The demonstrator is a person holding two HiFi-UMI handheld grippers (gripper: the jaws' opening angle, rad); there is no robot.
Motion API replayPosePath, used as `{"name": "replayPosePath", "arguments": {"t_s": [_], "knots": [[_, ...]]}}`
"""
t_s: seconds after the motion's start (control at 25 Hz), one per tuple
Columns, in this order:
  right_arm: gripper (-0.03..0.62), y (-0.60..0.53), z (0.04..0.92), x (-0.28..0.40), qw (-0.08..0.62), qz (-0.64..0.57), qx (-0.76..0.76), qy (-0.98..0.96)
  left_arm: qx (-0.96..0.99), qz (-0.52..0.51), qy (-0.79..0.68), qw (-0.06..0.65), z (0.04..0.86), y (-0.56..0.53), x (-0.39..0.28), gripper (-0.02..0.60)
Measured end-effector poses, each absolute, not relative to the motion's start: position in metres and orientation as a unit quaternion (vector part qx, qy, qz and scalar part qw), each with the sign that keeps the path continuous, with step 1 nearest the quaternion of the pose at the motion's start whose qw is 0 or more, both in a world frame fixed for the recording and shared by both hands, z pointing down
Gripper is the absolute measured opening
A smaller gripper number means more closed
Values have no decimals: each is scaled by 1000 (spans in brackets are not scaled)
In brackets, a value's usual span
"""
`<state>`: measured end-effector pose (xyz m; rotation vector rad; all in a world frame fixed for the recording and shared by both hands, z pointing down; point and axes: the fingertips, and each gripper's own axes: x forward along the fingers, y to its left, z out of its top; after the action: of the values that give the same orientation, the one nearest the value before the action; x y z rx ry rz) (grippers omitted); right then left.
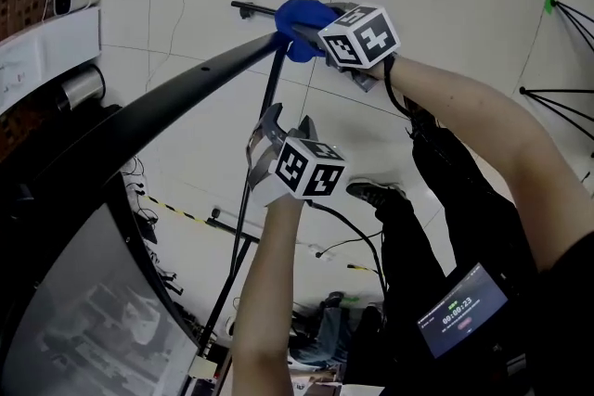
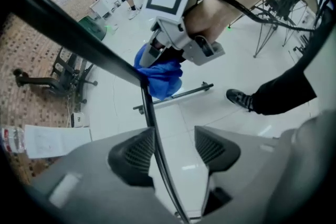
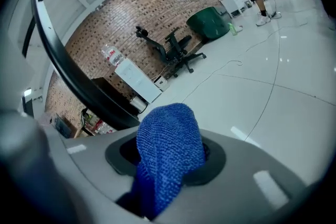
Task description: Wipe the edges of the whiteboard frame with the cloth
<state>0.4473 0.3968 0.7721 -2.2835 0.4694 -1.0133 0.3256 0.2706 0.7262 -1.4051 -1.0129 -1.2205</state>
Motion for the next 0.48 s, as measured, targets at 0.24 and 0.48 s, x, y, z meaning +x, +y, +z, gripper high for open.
{"name": "replayPosePath", "arguments": {"t_s": [0.24,0.48], "knots": [[160,368,750,409,212,-352,-882,232,-625,-512,-392,440,743,259,328,236],[160,317,724,384,66,-342,-889,296,-623,-522,-401,423,738,244,295,236]]}}
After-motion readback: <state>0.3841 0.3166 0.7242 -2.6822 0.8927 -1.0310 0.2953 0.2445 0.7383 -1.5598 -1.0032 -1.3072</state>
